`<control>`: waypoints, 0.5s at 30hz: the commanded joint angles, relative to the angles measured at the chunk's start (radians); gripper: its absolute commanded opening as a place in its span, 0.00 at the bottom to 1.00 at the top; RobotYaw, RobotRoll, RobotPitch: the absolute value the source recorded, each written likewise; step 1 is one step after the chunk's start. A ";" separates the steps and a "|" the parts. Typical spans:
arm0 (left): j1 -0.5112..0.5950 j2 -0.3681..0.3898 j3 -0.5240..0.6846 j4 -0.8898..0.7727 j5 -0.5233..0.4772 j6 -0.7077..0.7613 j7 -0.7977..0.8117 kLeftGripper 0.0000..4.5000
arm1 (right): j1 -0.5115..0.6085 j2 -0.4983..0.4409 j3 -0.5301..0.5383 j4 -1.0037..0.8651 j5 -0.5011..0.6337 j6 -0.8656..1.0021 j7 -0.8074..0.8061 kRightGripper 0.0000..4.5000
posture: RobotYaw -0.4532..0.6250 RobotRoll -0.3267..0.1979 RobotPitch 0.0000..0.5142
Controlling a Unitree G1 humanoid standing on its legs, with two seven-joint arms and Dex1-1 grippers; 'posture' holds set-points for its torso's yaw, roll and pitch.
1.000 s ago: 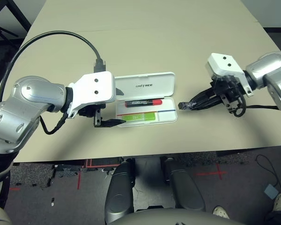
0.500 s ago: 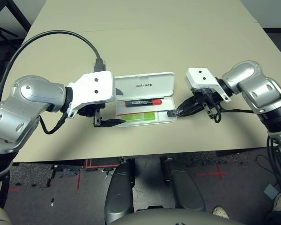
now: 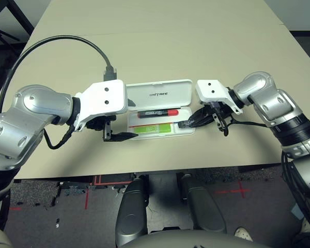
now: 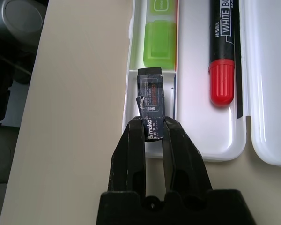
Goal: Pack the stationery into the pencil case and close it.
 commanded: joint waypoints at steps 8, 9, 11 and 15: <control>0.014 0.017 0.004 -0.023 0.002 -0.007 -0.004 1.00 | -0.010 -0.010 -0.031 -0.004 0.014 -0.025 -0.001 0.94 | 0.46 0.62 0.47; 0.014 0.018 0.003 -0.022 0.003 -0.008 -0.004 1.00 | -0.012 -0.014 -0.037 -0.009 0.020 -0.022 0.002 1.00 | 0.46 0.62 0.47; 0.014 0.017 0.002 -0.019 0.004 -0.010 -0.005 1.00 | -0.015 -0.034 -0.061 -0.028 0.043 -0.004 0.015 1.00 | 0.46 0.62 0.47; 0.016 0.019 0.001 -0.012 0.008 -0.018 -0.008 1.00 | -0.012 -0.114 -0.127 -0.101 0.130 0.117 0.065 1.00 | 0.46 0.62 0.46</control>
